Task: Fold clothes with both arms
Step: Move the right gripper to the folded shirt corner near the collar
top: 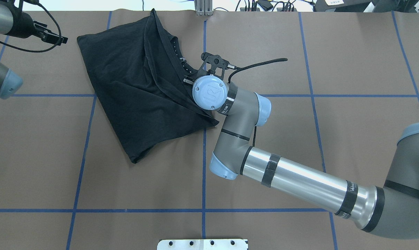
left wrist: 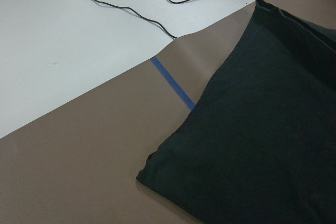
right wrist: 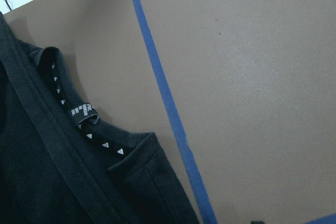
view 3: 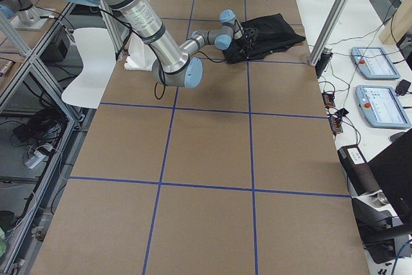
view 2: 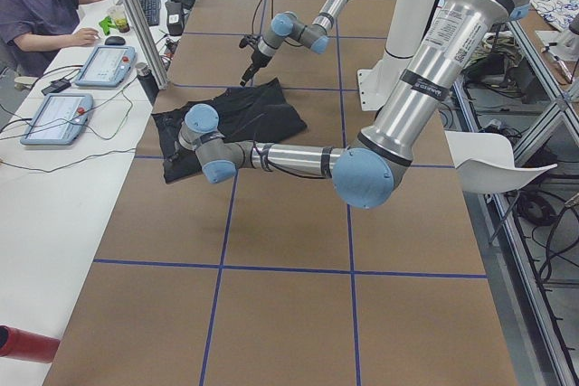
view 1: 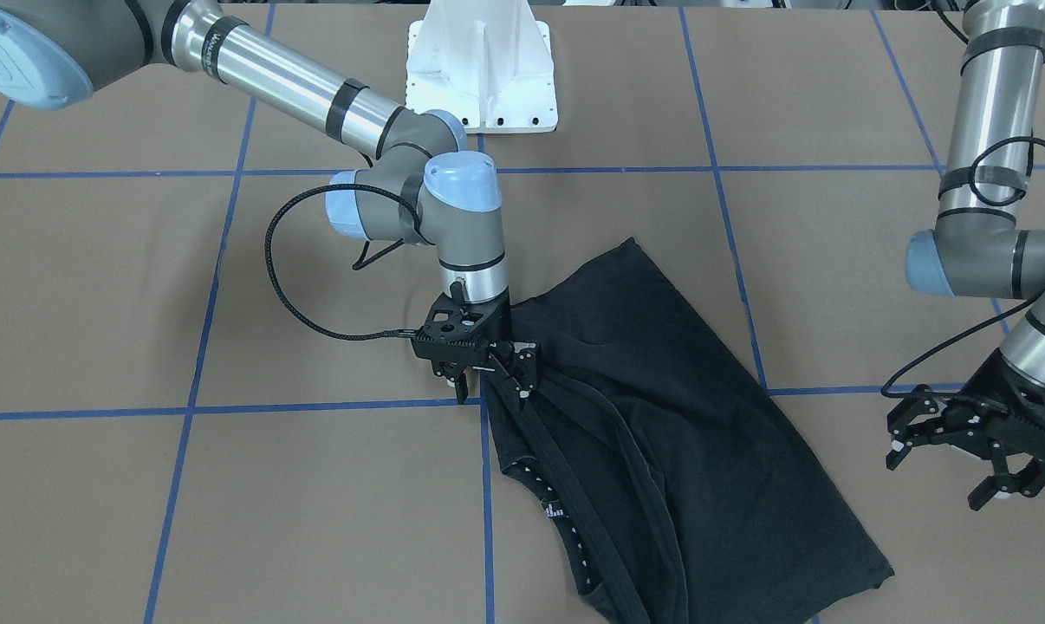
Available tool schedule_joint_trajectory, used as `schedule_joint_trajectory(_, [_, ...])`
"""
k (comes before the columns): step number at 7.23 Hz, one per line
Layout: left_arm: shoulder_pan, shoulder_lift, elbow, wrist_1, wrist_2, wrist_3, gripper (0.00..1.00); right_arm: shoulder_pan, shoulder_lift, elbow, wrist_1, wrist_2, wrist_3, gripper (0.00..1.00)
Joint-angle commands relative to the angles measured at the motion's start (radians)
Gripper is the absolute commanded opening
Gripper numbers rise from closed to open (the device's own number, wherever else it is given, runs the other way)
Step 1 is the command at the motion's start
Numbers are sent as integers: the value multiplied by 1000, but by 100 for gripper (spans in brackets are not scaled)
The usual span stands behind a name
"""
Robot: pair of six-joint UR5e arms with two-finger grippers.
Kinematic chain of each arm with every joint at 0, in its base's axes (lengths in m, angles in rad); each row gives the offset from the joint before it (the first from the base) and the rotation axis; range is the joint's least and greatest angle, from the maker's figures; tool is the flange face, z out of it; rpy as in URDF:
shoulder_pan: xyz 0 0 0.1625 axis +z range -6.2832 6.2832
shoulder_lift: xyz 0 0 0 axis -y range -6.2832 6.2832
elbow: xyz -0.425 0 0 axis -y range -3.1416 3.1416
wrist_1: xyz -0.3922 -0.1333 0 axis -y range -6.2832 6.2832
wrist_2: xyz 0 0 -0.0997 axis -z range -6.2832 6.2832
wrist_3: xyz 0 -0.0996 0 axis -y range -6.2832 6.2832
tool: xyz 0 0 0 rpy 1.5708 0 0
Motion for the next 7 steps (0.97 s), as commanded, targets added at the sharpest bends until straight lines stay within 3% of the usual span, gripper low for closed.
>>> schedule_joint_trajectory(1, [1, 0, 2, 0, 2, -1, 100, -4, 0, -8, 0, -1, 0, 72])
schedule_joint_trajectory(6, [1, 0, 3, 0, 6, -1, 100, -32, 1, -16, -3, -18, -2, 66])
schedule_joint_trajectory(7, [1, 0, 3, 0, 6, -1, 100, -33, 3, -16, -3, -21, 0, 56])
